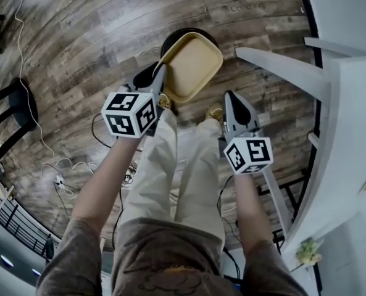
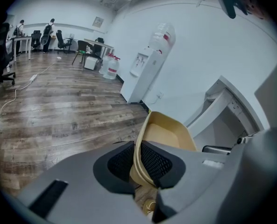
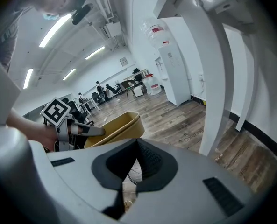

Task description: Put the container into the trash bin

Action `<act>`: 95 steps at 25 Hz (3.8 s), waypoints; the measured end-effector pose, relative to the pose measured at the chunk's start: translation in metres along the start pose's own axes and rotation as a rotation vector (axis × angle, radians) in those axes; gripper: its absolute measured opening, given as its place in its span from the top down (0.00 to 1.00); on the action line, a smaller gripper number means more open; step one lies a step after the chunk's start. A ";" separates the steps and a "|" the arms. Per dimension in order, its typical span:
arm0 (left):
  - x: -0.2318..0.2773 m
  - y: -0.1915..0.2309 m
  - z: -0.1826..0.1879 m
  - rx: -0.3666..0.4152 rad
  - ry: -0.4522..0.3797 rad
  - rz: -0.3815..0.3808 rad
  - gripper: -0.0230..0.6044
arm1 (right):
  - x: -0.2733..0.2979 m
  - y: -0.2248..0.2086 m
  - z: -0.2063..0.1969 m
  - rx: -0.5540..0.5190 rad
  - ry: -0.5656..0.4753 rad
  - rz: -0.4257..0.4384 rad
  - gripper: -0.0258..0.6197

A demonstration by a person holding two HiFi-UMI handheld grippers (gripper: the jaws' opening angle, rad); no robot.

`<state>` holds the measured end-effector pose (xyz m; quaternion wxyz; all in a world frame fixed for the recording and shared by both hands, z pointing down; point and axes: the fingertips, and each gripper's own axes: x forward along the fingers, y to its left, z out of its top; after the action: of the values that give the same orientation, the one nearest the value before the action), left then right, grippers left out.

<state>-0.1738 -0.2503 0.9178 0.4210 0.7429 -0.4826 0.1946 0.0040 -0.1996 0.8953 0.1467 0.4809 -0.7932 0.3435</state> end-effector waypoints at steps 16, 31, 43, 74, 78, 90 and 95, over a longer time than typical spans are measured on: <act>0.089 0.043 -0.066 0.035 0.104 0.075 0.89 | 0.009 -0.005 -0.018 0.031 -0.001 0.002 0.96; 0.191 0.090 -0.136 0.179 0.321 0.179 0.89 | 0.029 -0.017 -0.028 0.085 0.024 -0.028 0.96; 0.243 0.103 -0.156 0.403 0.449 0.275 0.89 | 0.034 -0.028 -0.046 0.125 0.051 -0.065 0.96; 0.218 0.068 -0.108 0.296 0.438 0.151 0.77 | 0.023 0.001 -0.015 0.113 0.042 -0.061 0.96; 0.185 0.054 -0.065 0.310 0.399 0.138 0.77 | 0.014 0.021 0.019 0.078 0.014 -0.033 0.96; 0.014 -0.057 0.077 0.260 0.245 0.053 0.77 | -0.078 0.087 0.140 -0.007 -0.073 0.014 0.96; -0.066 -0.105 0.118 0.243 0.181 0.024 0.77 | -0.123 0.101 0.190 -0.026 -0.120 0.001 0.96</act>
<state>-0.1254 -0.2909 0.7593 0.3674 0.7621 -0.4245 0.3226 -0.0039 -0.2176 0.6485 0.1052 0.4983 -0.8052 0.3038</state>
